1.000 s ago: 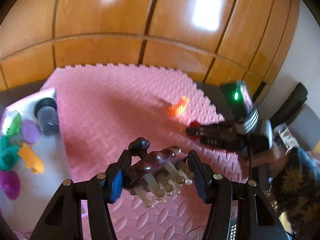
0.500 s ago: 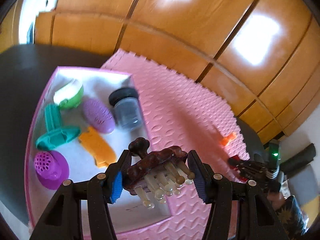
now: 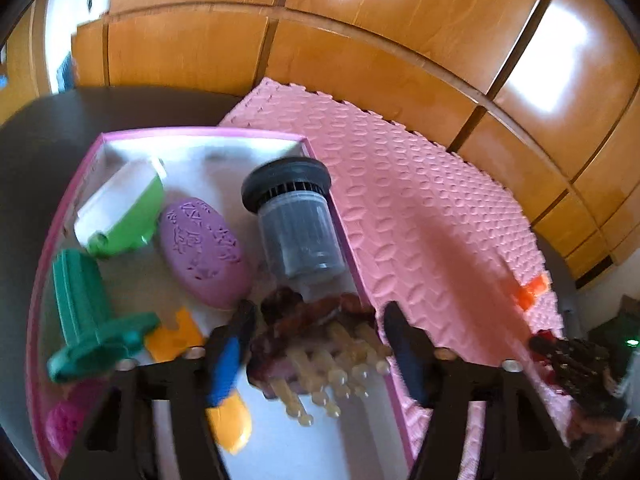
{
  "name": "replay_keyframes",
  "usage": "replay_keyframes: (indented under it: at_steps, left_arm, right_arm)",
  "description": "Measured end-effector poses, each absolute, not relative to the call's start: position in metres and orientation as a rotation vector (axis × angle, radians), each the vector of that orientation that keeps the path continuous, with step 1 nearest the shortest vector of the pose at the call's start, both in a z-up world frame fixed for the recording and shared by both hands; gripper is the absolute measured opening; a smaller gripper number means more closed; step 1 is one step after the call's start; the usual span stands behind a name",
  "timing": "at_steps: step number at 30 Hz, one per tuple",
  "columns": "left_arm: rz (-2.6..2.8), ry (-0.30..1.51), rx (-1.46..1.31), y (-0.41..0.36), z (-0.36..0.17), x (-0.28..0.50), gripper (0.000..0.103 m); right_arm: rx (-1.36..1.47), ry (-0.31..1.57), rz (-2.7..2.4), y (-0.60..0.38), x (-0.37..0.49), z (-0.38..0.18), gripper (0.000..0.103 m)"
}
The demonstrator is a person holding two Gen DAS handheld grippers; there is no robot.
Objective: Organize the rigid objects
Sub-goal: 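Carry the brown spiky toy into the white tray and open the left tool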
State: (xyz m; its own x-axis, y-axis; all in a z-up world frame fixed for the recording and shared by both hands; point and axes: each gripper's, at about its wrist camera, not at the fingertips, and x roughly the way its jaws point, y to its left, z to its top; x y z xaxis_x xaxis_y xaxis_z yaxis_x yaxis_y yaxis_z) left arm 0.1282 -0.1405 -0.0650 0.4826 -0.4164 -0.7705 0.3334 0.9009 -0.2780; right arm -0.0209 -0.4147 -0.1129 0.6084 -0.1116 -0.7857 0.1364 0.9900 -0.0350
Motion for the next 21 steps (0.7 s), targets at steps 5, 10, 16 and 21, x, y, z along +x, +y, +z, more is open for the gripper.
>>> replay_keyframes:
  at_steps: [5,10,16,21]
  left_arm:
    - [-0.448,0.900,-0.094,-0.134,-0.054,0.121,0.083]
    - [-0.393,0.872,-0.091,-0.122,-0.043,0.106,0.084]
    - [-0.338,0.823,-0.047,-0.115,-0.031,0.073,0.085]
    - [-0.334,0.762,0.021,-0.114,-0.021,0.045,0.088]
  right_arm:
    - [0.019,0.902,-0.145,-0.415,-0.020,-0.113,0.015]
    - [0.010,0.901,-0.152,-0.414,-0.020,-0.113,0.017]
    - [-0.006,0.897,-0.155,-0.413,-0.020,-0.114,0.017]
    - [-0.010,0.889,-0.157,-0.412,-0.022,-0.115,0.017]
